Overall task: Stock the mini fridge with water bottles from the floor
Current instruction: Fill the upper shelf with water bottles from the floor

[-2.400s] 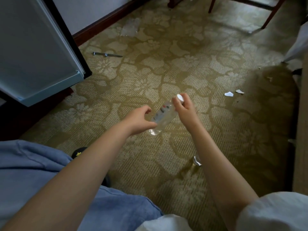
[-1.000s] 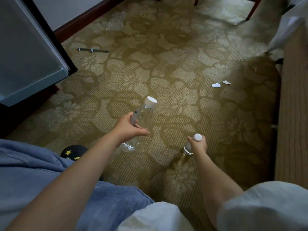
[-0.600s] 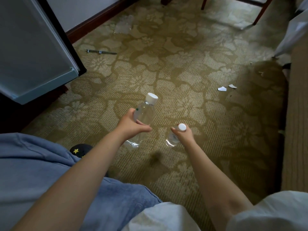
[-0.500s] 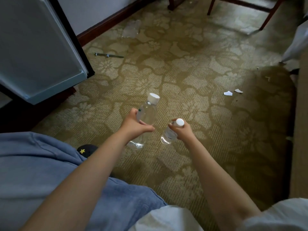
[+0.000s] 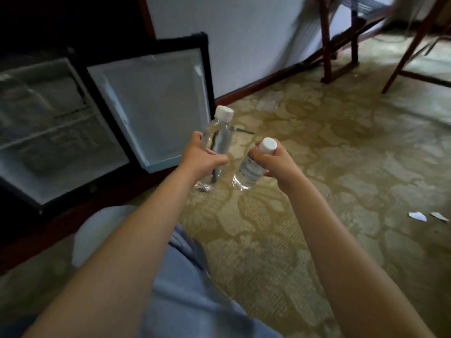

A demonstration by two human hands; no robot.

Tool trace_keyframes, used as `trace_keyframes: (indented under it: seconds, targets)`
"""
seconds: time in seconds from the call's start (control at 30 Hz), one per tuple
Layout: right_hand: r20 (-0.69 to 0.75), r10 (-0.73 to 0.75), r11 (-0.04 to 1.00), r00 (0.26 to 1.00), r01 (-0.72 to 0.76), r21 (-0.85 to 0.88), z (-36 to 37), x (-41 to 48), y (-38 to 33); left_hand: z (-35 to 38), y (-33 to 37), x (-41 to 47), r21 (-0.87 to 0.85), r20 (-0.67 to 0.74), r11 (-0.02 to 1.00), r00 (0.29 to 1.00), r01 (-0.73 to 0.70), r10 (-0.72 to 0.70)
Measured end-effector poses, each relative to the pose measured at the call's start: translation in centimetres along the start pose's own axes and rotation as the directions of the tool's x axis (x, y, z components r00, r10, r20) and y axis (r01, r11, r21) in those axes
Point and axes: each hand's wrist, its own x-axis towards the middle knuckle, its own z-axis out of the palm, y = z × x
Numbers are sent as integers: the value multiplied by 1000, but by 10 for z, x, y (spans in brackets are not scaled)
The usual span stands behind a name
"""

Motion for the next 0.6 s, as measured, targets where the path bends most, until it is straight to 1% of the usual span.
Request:
trace_keyframes:
  seconds: [0.13, 0.27, 0.43, 0.5, 0.6]
  targets:
    - [135, -68, 997, 988, 72, -19, 59, 17, -42, -69, 1, 7, -22, -198, 1000, 980, 5, -9]
    - [251, -116, 990, 961, 132, -47, 128, 31, -70, -134, -4, -2, -50, -401, 999, 916, 16, -35]
    - [364, -145, 978, 920, 189, -89, 218, 44, -84, -215, -40, -11, -35, -485, 995, 869, 90, -96]
    - [411, -144, 973, 900, 206, -109, 250, 50, -89, -243, -57, -12, -44, -537, 991, 833, 126, -130]
    - [467, -129, 967, 875, 216, -138, 297, 58, -93, -277, -84, -10, -125, -614, 979, 762, 160, -203]
